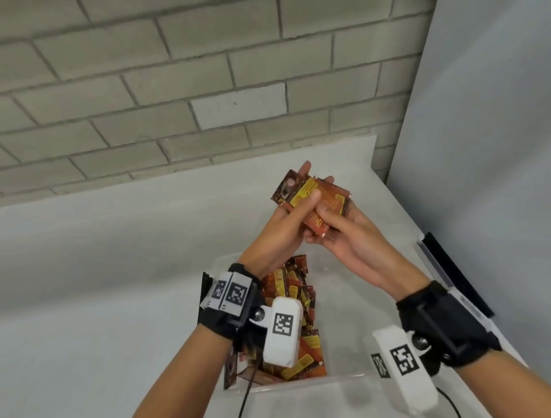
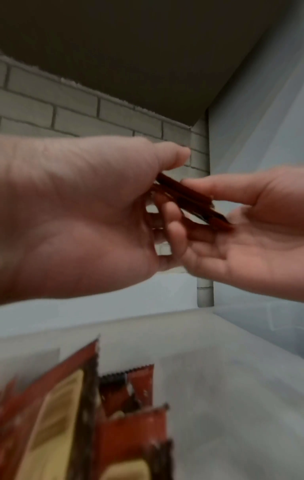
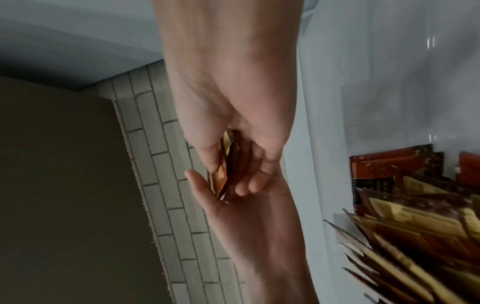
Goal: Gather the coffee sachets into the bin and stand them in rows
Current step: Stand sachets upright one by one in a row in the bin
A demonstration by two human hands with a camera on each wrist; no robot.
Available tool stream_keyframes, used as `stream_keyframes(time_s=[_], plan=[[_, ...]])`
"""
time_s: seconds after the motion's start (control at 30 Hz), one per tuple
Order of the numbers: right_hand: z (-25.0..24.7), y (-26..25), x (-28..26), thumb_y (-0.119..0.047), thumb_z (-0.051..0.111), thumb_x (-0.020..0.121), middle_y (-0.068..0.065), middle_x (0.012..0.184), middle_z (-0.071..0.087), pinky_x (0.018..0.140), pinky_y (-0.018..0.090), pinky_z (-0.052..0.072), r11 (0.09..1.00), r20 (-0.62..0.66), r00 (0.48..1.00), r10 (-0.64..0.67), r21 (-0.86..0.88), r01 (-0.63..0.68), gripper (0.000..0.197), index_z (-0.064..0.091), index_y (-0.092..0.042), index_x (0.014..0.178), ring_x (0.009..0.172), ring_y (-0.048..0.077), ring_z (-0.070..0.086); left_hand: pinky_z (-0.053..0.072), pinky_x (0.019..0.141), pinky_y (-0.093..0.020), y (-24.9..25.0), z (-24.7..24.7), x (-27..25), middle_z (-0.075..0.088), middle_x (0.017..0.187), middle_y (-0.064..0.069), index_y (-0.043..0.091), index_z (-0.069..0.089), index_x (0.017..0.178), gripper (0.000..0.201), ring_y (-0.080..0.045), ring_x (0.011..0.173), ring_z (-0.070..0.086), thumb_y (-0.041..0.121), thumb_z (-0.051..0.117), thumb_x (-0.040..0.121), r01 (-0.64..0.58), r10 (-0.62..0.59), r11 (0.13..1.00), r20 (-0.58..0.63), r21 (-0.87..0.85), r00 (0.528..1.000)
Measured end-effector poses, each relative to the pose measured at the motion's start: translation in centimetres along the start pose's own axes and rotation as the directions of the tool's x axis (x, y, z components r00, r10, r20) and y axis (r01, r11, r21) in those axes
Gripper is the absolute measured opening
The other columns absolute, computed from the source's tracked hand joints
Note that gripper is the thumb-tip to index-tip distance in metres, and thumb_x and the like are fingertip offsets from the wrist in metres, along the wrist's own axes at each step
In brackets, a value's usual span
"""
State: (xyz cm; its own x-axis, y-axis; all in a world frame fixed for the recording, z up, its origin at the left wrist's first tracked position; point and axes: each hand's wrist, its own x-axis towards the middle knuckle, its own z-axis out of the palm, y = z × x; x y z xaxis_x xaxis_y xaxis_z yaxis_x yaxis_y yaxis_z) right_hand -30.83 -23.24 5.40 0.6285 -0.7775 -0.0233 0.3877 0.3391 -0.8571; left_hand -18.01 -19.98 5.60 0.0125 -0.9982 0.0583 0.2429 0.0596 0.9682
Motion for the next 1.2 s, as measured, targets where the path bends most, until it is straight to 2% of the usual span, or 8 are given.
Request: stream_keyframes(time_s=[0.07, 0.13, 0.23, 0.4, 0.6, 0.7, 0.9, 1.2], plan=[[0.0, 0.5, 0.2, -0.024, 0.054, 0.089, 0.006, 0.119, 0.067, 0.087, 0.031, 0.053, 0.999, 0.014, 1.000, 0.004, -0.048, -0.003, 0.046, 0.048, -0.014, 0.133, 0.105, 0.021, 0.065, 0.048, 0.101, -0.036, -0.7, 0.0, 0.0, 0.055, 0.136, -0.018, 0.024, 0.037, 0.144, 0.045, -0.028, 0.124, 0.055, 0.023, 0.045, 0.099, -0.021, 0.022, 0.996, 0.016, -0.090, 1.000], [0.0, 1.2, 0.4, -0.032, 0.053, 0.088, -0.001, 0.126, 0.064, 0.093, 0.032, 0.051, 0.992, 0.022, 1.000, 0.009, -0.125, -0.006, 0.048, 0.047, -0.021, 0.134, 0.115, 0.014, 0.061, 0.040, 0.109, -0.042, -1.2, -0.1, -0.1, 0.055, 0.138, -0.013, 0.018, 0.040, 0.144, 0.042, -0.026, 0.128, 0.052, 0.020, 0.040, 0.102, -0.036, 0.036, 0.993, 0.001, -0.109, 0.999], [-0.3, 1.8, 0.6, -0.046, 0.057, 0.083, -0.007, 0.123, 0.063, 0.086, 0.024, 0.051, 0.940, -0.050, 0.999, -0.018, -0.340, 0.000, 0.048, 0.047, -0.028, 0.127, 0.107, 0.000, 0.061, 0.038, 0.111, -0.041, -1.8, -0.7, -0.2, 0.053, 0.139, -0.017, 0.009, 0.040, 0.142, 0.039, -0.027, 0.129, 0.050, 0.015, 0.035, 0.104, -0.026, 0.019, 0.988, -0.045, -0.151, 0.999], [-2.1, 2.2, 1.5, -0.040, 0.074, 0.069, 0.006, 0.111, 0.053, 0.077, 0.023, 0.050, 0.918, -0.304, 0.939, -0.162, -0.396, 0.030, 0.067, 0.039, -0.025, 0.124, 0.099, 0.016, 0.057, 0.053, 0.094, -0.039, -1.7, -1.1, -0.4, 0.067, 0.120, -0.011, 0.013, 0.057, 0.123, 0.034, -0.026, 0.116, 0.062, 0.025, 0.049, 0.091, 0.081, -0.101, 0.969, -0.078, -0.235, 0.992], [-3.4, 2.1, 1.9, -0.024, 0.063, 0.091, 0.000, 0.110, 0.060, 0.083, 0.024, 0.050, 0.892, -0.279, 0.927, -0.252, -0.438, 0.110, 0.035, 0.057, -0.023, 0.125, 0.107, 0.017, 0.058, 0.053, 0.092, -0.049, -2.3, -1.4, -0.3, 0.068, 0.114, -0.015, 0.006, 0.058, 0.115, 0.026, -0.030, 0.109, 0.063, 0.001, 0.057, 0.089, 0.113, -0.141, 0.924, -0.051, -0.366, 0.989], [-3.9, 2.1, 2.0, -0.020, 0.061, 0.093, 0.001, 0.114, 0.061, 0.090, 0.028, 0.050, 0.892, -0.299, 0.922, -0.248, -0.441, 0.098, 0.034, 0.057, -0.021, 0.127, 0.109, 0.017, 0.057, 0.055, 0.090, -0.045, -2.5, -1.7, -0.2, 0.067, 0.113, -0.013, 0.006, 0.056, 0.114, 0.028, -0.029, 0.108, 0.062, -0.006, 0.052, 0.089, 0.103, -0.135, 0.934, -0.071, -0.343, 0.988], [-4.1, 1.8, 1.9, -0.016, 0.055, 0.097, 0.000, 0.116, 0.062, 0.088, 0.025, 0.051, 0.893, -0.321, 0.916, -0.239, -0.443, 0.078, 0.035, 0.052, -0.017, 0.132, 0.106, 0.012, 0.059, 0.058, 0.080, -0.032, -2.5, -1.8, -0.1, 0.073, 0.101, -0.005, 0.009, 0.058, 0.108, 0.025, -0.021, 0.096, 0.069, -0.007, 0.053, 0.090, 0.072, -0.104, 0.960, -0.103, -0.270, 0.989], [-3.5, 1.6, 1.5, -0.021, 0.063, 0.091, 0.003, 0.110, 0.065, 0.074, 0.020, 0.052, 0.890, -0.253, 0.948, -0.191, -0.452, 0.058, 0.033, 0.055, -0.015, 0.123, 0.098, 0.012, 0.063, 0.059, 0.074, -0.031, -2.8, -1.8, 0.1, 0.073, 0.103, -0.009, 0.005, 0.062, 0.113, 0.029, -0.023, 0.094, 0.070, -0.003, 0.064, 0.085, 0.049, -0.080, 0.987, -0.205, -0.151, 0.975]])
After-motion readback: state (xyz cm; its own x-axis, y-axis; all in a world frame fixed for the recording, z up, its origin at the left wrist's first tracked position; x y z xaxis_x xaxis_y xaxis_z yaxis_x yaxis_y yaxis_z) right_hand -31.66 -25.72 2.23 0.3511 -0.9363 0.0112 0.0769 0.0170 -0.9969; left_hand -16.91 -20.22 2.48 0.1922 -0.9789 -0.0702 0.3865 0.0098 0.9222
